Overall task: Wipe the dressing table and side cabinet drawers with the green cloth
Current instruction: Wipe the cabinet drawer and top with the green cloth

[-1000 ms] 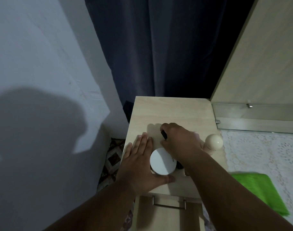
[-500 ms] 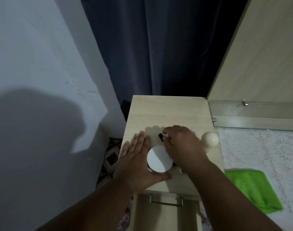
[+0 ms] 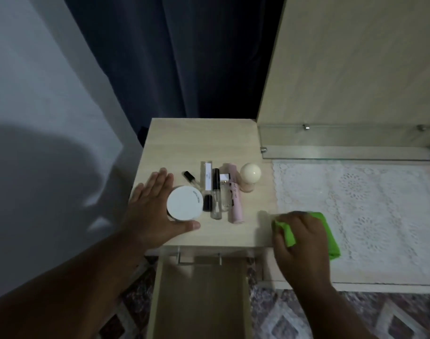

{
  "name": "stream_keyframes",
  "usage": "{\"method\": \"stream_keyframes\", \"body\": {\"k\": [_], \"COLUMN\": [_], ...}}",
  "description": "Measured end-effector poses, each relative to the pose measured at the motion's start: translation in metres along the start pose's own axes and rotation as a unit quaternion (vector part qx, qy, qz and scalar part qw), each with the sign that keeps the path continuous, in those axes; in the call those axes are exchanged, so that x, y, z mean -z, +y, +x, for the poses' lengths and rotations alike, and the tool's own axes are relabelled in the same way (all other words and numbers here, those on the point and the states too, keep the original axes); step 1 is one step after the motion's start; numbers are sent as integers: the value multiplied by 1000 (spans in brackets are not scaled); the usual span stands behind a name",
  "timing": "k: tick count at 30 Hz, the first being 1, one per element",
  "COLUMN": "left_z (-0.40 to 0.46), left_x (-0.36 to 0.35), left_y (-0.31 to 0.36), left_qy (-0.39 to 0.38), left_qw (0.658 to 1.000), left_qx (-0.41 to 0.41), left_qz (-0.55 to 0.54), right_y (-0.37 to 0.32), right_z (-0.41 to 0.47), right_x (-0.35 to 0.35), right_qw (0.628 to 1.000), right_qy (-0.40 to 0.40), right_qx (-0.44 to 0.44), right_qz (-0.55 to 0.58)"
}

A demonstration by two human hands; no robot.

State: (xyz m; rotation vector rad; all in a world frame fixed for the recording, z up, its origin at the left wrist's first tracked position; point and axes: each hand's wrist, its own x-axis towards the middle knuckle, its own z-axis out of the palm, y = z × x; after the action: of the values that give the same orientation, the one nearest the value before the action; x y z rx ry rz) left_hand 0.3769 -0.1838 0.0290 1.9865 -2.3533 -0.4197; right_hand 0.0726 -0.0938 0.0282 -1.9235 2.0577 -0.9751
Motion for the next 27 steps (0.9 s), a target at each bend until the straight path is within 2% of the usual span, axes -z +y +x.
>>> {"method": "stream_keyframes", "body": {"k": [2,3,5,6,10,16,18,19,20,21,22,23,24,27], "left_z": [0,0,1,1,2,0,-2,-5,-3,-4,-3,-3,-3,-3], "left_x": [1,2,3,2,2,5,5,5,7,6,7,6,7,7], "left_y": [2,3,5,5,4,6,7,6,8,7,8,6,7,4], "left_qy": [2,1,3,6,10,11,9,8,6,5,5,3,0,-5], "left_qw": [1000,1000,1000,1000,999,999,999,999,999,999,999,999,999,1000], "left_qx": [4,4,4,4,6,11,15,15,14,12,10,10,10,3], "left_qz": [6,9,16,19,35,36,31,30,30,32,32,33,31,27], "right_y": [34,46,62,66,73,85,90,90,86,73,59,43,28,-13], "right_z": [-5,-7,-9,-10,-9,-7,-11,-16,-20,-29,-38,-51,-63,-103], "right_x": [-3,-6,-14,-18,-26,-21,-14,-9,0,10,23,33,41,22], "right_qw": [986,968,940,936,925,942,967,983,993,986,964,938,915,835], "right_qy": [-57,-115,-217,-238,-266,-225,-167,-123,-87,-70,-70,-97,-156,-378], "right_qx": [-127,-170,-182,-163,-138,-106,-64,-53,-77,-132,-181,-199,-194,-172], "right_qz": [-96,-143,-192,-201,-234,-225,-184,-126,-38,77,182,268,318,361]}}
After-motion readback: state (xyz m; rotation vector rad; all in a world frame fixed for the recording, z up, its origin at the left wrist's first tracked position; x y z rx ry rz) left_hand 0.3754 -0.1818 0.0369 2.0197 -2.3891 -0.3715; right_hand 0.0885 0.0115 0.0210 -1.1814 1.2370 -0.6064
